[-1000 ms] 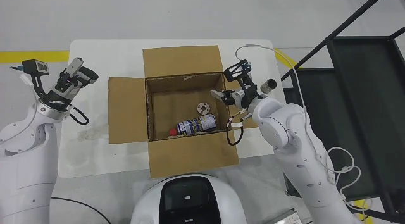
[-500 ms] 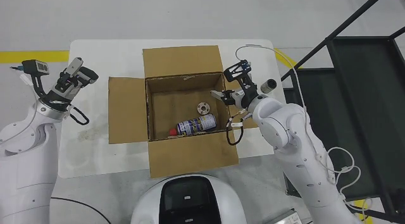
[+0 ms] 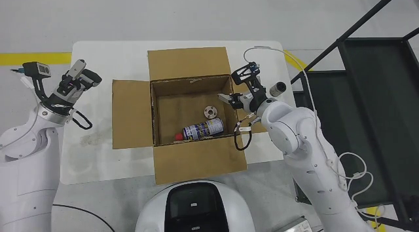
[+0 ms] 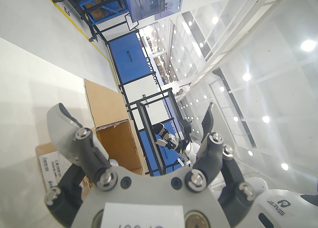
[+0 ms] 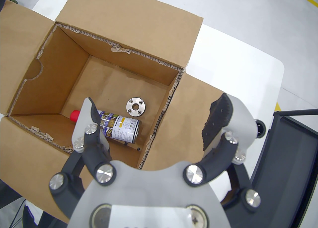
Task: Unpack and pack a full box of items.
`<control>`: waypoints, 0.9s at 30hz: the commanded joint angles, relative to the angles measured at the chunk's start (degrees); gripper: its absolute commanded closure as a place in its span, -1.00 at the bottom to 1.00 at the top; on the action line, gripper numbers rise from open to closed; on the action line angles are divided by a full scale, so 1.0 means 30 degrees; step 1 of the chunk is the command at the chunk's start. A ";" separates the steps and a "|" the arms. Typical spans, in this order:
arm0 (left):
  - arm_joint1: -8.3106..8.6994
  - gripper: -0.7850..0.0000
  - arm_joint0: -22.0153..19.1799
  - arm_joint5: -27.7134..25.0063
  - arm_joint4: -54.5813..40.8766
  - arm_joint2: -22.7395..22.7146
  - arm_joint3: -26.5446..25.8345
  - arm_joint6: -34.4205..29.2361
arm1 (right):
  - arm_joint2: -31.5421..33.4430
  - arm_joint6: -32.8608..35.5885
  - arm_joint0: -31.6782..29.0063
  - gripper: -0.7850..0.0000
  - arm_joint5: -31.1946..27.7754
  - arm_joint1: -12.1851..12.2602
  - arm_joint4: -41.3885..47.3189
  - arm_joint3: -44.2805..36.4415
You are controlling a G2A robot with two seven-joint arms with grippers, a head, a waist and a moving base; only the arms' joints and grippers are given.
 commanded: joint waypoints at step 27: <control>0.0000 -1.00 0.0001 0.0001 0.0000 -0.0001 -0.0001 0.0000 | -0.5413 0.1690 0.4959 -1.00 -0.0957 -0.0946 0.3187 0.6260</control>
